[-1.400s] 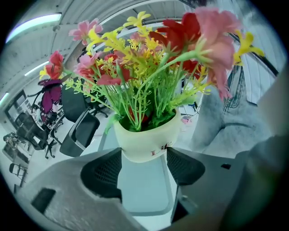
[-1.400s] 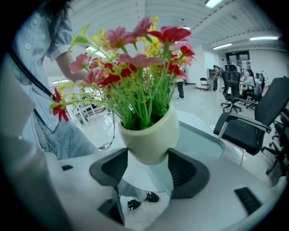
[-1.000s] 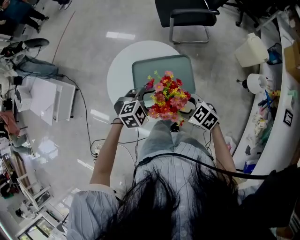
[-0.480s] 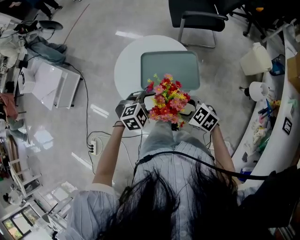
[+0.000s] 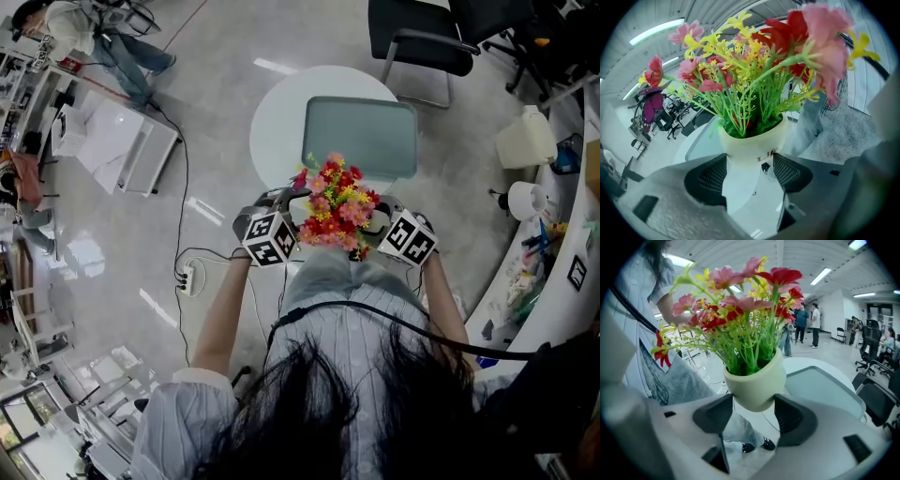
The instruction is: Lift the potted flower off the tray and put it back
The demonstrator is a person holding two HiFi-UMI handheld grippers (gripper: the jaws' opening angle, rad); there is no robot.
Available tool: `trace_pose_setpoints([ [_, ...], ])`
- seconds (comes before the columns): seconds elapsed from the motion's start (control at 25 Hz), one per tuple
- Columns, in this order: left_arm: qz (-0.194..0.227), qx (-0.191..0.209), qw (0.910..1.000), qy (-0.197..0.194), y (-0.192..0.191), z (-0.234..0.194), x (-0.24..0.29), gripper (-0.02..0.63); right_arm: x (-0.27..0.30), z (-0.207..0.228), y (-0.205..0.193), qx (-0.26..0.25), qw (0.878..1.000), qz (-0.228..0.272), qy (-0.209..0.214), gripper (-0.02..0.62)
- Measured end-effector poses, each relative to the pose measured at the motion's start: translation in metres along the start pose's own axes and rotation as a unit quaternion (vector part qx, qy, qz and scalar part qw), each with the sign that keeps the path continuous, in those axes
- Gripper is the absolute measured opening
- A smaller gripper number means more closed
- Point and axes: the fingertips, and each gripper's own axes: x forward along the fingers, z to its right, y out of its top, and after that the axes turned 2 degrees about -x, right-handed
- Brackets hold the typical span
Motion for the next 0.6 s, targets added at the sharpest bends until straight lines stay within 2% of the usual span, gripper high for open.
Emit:
trace_pose_setpoints([
  [0.6, -0.003, -0.015, 0.9998, 0.015, -0.012, 0.000, -0.012, 0.313, 0.008, -0.003, 0.014, -0.033, 0.999, -0.011, 0.014, 0.273],
])
